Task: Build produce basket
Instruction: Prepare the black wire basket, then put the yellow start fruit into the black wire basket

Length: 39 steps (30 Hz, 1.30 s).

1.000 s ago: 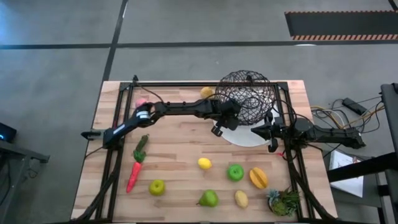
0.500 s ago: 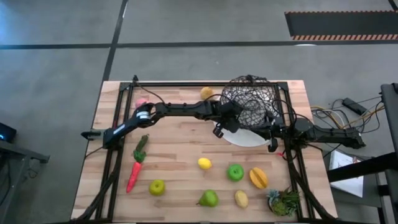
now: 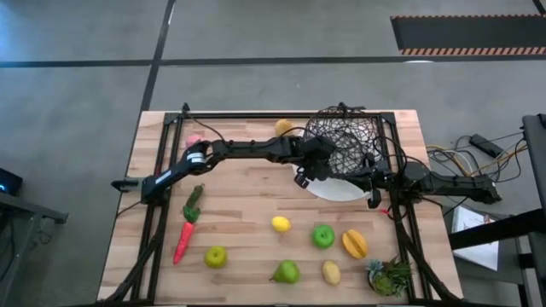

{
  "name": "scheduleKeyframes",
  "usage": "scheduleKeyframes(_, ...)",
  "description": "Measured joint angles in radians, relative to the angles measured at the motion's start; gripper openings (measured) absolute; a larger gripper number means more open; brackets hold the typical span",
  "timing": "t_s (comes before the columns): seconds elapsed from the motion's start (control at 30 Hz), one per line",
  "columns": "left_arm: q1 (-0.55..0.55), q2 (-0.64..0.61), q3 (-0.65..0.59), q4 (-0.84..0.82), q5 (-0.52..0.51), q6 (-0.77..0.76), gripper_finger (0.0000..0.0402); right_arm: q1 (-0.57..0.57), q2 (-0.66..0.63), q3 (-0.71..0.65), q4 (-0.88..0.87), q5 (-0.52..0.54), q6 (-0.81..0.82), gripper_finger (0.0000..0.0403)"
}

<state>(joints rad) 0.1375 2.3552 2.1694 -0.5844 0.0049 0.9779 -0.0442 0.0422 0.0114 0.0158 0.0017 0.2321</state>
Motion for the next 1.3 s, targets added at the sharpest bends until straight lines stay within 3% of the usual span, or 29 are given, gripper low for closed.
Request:
scheduleKeyframes(0.33, 0.006, -0.099, 0.003, -0.096, -0.007, -0.047, 0.027, 0.0, 0.0, 0.0, 0.0, -0.001, 0.0, 0.0009)
scheduleKeyframes(0.5, 0.025, -0.187, -0.012, -0.164, -0.015, -0.15, 0.0278, 0.0, 0.011, 0.0, 0.01, 0.005, -0.027, 0.0009)
scheduleKeyframes(0.63, 0.062, -0.306, -0.11, -0.154, 0.036, -0.29, 0.0277, 0.0, 0.014, 0.0, 0.011, 0.005, -0.073, 0.0009)
scheduleKeyframes(0.77, 0.094, -0.477, -0.372, 0.015, 0.105, -0.407, 0.0266, 0.0, 0.013, 0.0, 0.013, 0.002, -0.077, 0.0009)
scheduleKeyframes(0.97, 0.095, -0.772, -0.907, 0.527, 0.11, -0.565, 0.025, 0.0, 0.013, 0.0, 0.018, 0.002, -0.073, 0.0009)
scheduleKeyframes(1.17, 0.081, -1.017, -1.332, 0.918, 0.09, -0.798, 0.0248, 0.0, 0.013, 0.0, 0.027, 0.0, 0.001, 0.0009)
scheduleKeyframes(1.3, 0.031, -1.128, -1.537, 1.101, 0.019, -0.922, 0.0248, 0.001, 0.014, 0.0, 0.103, -0.01, 0.097, 0.0009)
